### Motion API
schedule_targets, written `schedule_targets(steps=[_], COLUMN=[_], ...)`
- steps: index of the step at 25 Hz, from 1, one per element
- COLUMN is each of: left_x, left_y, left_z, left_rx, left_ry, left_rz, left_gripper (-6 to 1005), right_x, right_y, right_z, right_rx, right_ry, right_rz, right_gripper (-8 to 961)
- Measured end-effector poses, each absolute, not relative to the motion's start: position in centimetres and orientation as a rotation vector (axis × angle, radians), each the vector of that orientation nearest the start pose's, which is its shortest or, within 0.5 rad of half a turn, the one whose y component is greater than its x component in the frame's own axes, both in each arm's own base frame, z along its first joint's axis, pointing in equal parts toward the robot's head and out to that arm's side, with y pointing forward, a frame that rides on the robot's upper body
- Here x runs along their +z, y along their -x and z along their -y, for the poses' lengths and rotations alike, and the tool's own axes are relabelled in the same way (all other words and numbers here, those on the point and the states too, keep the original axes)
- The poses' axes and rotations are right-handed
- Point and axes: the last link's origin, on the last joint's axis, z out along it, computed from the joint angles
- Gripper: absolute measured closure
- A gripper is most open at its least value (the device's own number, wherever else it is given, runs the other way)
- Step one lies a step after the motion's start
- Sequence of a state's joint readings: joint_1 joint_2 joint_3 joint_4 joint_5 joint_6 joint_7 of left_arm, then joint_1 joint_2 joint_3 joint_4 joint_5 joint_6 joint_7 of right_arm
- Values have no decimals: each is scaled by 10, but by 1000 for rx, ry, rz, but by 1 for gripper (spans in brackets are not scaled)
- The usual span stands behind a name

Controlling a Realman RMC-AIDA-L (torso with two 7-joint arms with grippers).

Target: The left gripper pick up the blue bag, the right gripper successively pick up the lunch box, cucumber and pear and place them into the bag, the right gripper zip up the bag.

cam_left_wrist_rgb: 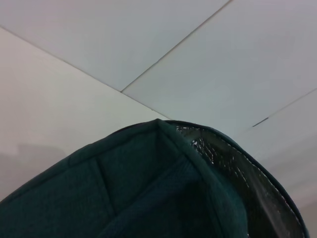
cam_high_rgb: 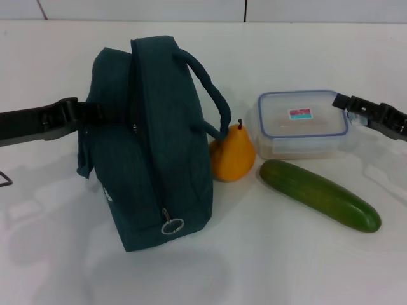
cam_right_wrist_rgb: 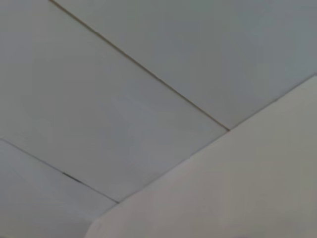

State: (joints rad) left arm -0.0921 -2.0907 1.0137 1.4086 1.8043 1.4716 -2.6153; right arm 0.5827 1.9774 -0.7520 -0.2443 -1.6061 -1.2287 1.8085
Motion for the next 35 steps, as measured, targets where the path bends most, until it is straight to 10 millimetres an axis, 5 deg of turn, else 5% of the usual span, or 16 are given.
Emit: schedule_targets(steps=[10,29,35], left_x=[75,76,76], left_y=[254,251,250], left_z=[-282,-283,-285], left_rx=[-794,-809,-812], left_ry=[2151,2156,2158], left_rz=[1690,1684,1679], left_gripper=[955,955,955], right_x=[-5,-8,-7], right_y=[-297,-287,-286], right_z=[-357,-358,-360], right_rx=[1056,1077,1098], right_ry=[2085,2133,2116], right_rz=[-1593,-1557,-1553], right_gripper=[291,486,689])
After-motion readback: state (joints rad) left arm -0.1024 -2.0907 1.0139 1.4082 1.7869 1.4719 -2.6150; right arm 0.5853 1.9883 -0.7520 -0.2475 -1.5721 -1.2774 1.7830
